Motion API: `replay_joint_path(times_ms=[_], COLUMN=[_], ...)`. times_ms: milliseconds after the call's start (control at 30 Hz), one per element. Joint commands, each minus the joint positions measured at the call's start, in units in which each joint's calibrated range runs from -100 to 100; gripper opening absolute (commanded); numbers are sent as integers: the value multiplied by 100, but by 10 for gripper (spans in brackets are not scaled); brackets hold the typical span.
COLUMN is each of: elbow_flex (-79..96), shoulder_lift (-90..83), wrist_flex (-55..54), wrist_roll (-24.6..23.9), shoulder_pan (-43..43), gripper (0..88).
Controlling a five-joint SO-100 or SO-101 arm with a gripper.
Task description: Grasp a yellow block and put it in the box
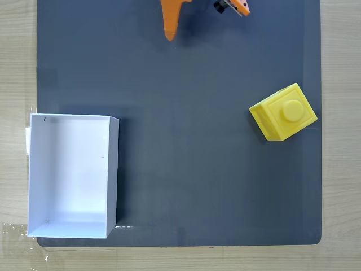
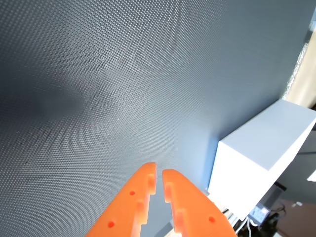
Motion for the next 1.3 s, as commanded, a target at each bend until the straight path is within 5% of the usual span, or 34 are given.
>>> replay_joint_path(times_ms=[0, 700, 1000, 1267], elbow_flex=[-1, -191, -1747, -5102], shoulder_lift=[-50, 348, 3374, 6238], wrist_flex=[-21, -291, -2045, -728], wrist_roll=[-1, 15, 15, 15], shoulder_pan=[53, 45, -342, -982], gripper=[21, 30, 30, 30])
